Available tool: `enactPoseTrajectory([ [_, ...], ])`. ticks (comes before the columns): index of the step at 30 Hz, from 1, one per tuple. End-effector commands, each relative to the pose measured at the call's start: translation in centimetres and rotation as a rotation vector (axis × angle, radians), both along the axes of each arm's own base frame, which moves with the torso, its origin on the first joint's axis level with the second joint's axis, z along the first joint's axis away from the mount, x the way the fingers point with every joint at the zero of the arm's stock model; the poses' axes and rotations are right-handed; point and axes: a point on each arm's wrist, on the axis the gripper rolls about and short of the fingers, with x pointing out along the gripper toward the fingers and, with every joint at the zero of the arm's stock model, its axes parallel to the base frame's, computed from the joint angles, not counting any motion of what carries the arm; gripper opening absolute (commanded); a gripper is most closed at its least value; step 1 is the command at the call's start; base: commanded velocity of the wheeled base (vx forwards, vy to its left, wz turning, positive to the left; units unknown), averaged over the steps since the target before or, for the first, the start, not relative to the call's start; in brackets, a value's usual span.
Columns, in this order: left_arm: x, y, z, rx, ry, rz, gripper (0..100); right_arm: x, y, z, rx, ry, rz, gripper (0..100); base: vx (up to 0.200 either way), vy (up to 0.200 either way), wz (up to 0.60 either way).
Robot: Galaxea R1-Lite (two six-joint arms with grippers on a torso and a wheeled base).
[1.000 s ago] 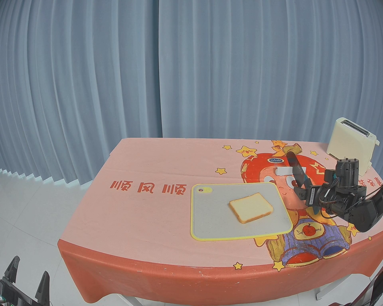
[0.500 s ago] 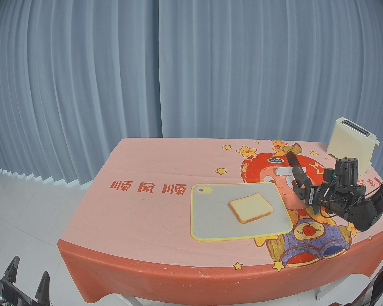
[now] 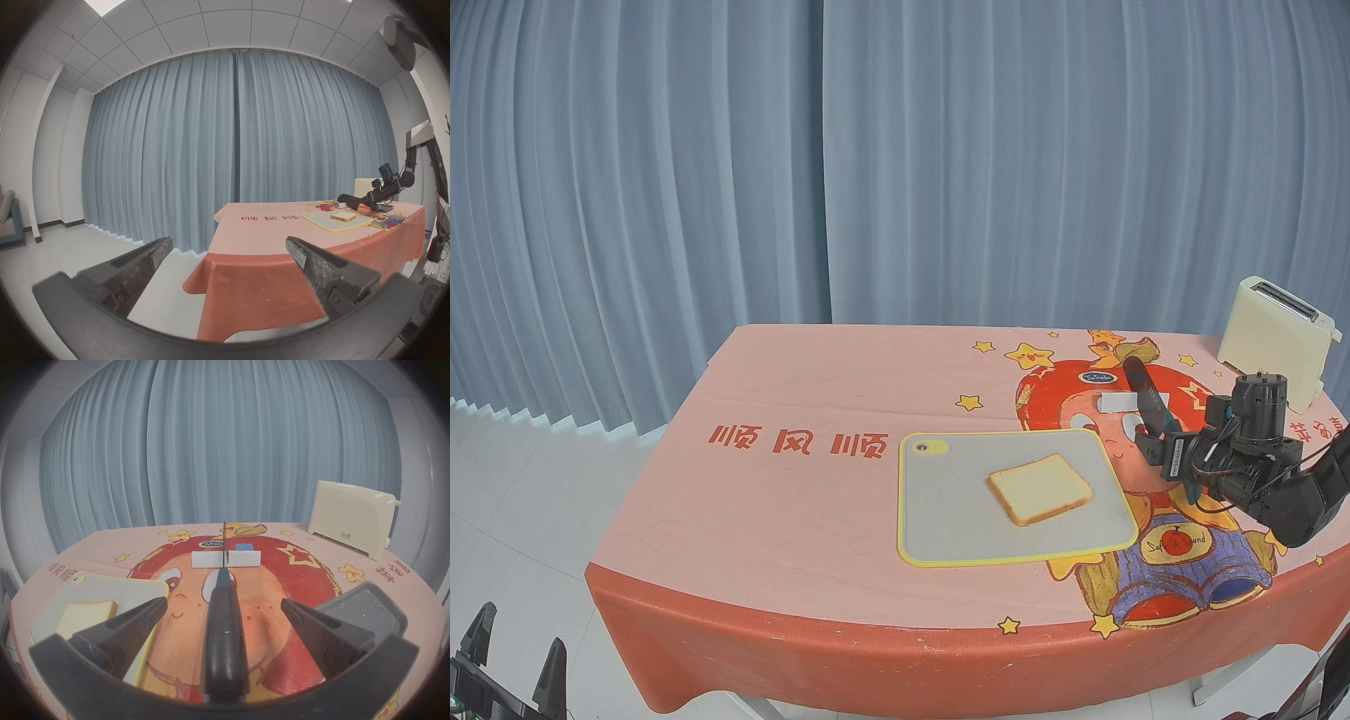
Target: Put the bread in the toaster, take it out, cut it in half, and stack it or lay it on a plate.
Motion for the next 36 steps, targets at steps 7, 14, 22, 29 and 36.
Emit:
enactPoseTrajectory([
  [7,0.0,0.0,-0.5,0.000,0.001,0.001,100,0.0,0.1,-0.7,-0.005,0.024,0.002,100,0.000,0.000,0.00],
  [14,0.0,0.0,-0.5,0.000,0.001,0.001,100,0.0,0.1,-0.8,-0.005,0.025,0.003,100,0.000,0.000,0.00],
  [22,0.0,0.0,-0.5,0.000,0.001,0.001,100,0.0,0.0,-0.6,-0.006,0.019,-0.005,0,0.000,0.000,0.00],
  [29,0.0,0.0,-0.5,0.000,0.001,0.001,100,0.0,0.0,-0.4,-0.006,0.013,-0.008,0,0.000,0.000,0.00],
  [36,0.0,0.0,-0.5,0.000,0.001,0.001,100,-0.4,-0.1,1.0,0.005,-0.037,-0.009,0,0.000,0.000,0.00],
])
